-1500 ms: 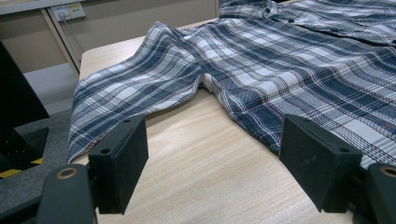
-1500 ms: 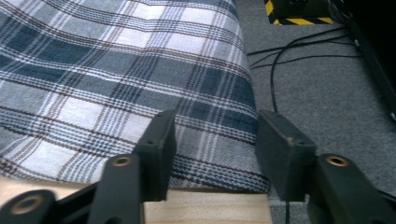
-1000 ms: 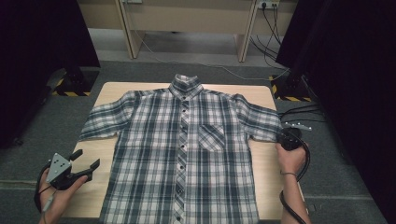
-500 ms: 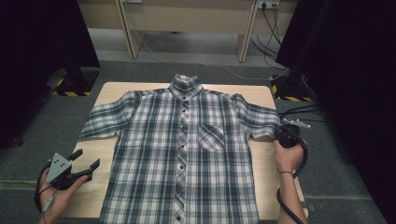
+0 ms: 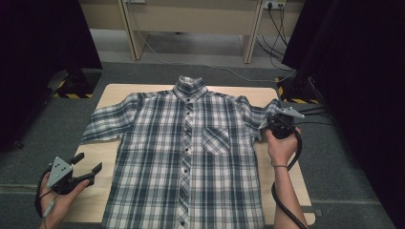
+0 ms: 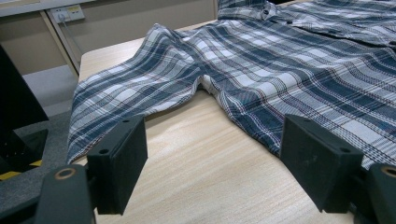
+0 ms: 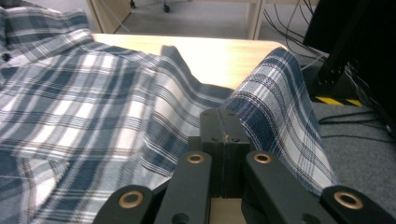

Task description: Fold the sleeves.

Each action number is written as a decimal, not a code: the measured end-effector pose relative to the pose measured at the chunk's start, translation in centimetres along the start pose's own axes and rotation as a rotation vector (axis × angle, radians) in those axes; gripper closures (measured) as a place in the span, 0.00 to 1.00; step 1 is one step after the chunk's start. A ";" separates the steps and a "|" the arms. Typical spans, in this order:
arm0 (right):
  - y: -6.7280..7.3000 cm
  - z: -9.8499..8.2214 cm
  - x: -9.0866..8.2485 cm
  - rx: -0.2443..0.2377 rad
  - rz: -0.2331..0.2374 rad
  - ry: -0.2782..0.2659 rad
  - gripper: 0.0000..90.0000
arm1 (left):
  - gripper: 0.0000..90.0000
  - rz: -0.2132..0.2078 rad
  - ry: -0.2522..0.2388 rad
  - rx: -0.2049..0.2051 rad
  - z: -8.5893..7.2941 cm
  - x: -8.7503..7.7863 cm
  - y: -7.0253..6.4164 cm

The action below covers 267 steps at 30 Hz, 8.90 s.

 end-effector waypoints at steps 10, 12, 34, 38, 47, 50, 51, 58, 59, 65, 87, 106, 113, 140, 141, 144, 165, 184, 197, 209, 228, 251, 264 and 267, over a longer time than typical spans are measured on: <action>1.9 1.2 0.3 -0.032 0.014 -0.015 1.00 | 0.25 -0.001 -0.003 0.000 0.0 0.0 0.0; 2.0 1.4 0.3 -0.036 0.015 -0.021 1.00 | 0.25 0.000 0.000 0.000 0.0 0.0 0.0; 7.1 4.2 0.8 -0.107 0.092 -0.080 1.00 | 0.25 0.000 -0.002 0.000 0.0 0.0 0.0; 8.5 4.7 1.1 -0.133 0.112 -0.086 1.00 | 0.25 0.000 -0.003 0.000 0.0 0.0 0.0; 12.1 5.6 1.8 -0.188 0.164 -0.097 1.00 | 0.24 -0.002 -0.004 -0.001 0.0 0.0 0.0; 13.5 5.6 1.9 -0.206 0.198 -0.104 1.00 | 0.24 -0.003 -0.004 0.000 0.0 0.0 0.0; 13.9 5.7 1.9 -0.218 0.205 -0.107 1.00 | 0.24 -0.003 -0.004 0.000 0.0 0.0 0.0; 15.8 5.6 2.3 -0.256 0.233 -0.096 1.00 | 0.24 -0.004 -0.007 0.002 0.0 -0.1 0.0; 15.7 5.5 2.3 -0.256 0.231 -0.092 1.00 | 0.24 -0.005 -0.008 0.002 0.0 -0.1 -0.1; 12.5 4.5 2.6 -0.163 0.164 -0.047 0.76 | 0.24 -0.005 -0.006 0.002 0.0 -0.1 -0.1; -3.3 -4.8 3.3 0.150 -0.093 0.251 0.46 | 0.24 -0.002 -0.003 0.002 0.0 0.0 0.0; -5.3 -8.1 3.3 0.133 -0.111 0.244 0.82 | 0.24 -0.001 -0.002 0.008 0.0 0.0 -0.1; -5.0 -8.0 3.4 0.128 -0.090 0.231 0.98 | 0.24 0.000 0.000 0.008 0.0 0.0 -0.1; -2.5 2.1 -3.0 0.072 -0.074 -0.188 1.00 | 0.24 0.001 -0.006 0.007 0.0 -0.1 -0.1; -2.2 2.6 -3.2 0.067 -0.067 -0.206 1.00 | 0.24 0.001 -0.006 0.007 0.0 -0.1 -0.1; -1.5 3.6 -3.8 0.056 -0.049 -0.236 1.00 | 0.24 0.001 -0.006 0.007 0.0 -0.1 -0.1; 5.9 9.8 -9.8 -0.050 0.149 -0.452 1.00 | 0.24 0.002 -0.007 0.008 0.0 -0.1 -0.1; 10.2 11.3 -14.3 -0.143 0.263 -0.548 1.00 | 0.24 0.003 -0.008 0.008 0.0 -0.1 -0.1; 11.9 9.0 -15.2 -0.206 0.333 -0.513 1.00 | 0.24 0.006 -0.007 0.010 0.0 0.0 -0.1; 14.6 6.5 -14.9 -0.230 0.408 -0.476 1.00 | 0.24 0.006 -0.010 0.011 0.0 0.0 -0.1; 21.8 3.7 -13.2 -0.351 0.553 -0.387 1.00 | 0.24 0.004 -0.009 0.009 0.0 -0.1 -0.1; 30.6 -1.6 -12.8 -0.490 0.795 -0.270 0.85 | 0.24 0.002 -0.012 0.008 0.0 -0.1 -0.1; 21.7 -2.1 -9.1 -0.257 0.568 -0.114 0.55 | 0.24 0.004 -0.008 0.012 0.0 0.0 -0.1; 20.8 -2.8 -7.9 -0.235 0.578 -0.054 0.48 | 0.24 0.005 -0.007 0.014 0.0 0.0 -0.1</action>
Point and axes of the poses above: each handheld gripper's, and its own axes: x roughly forward along the jaws, z roughly out of its top, y roughly to its left, the point moved 9 cm from there along x, roughly forward along the jaws, and after that the axes turned 13 degrees about -x, right-handed, at the moved point
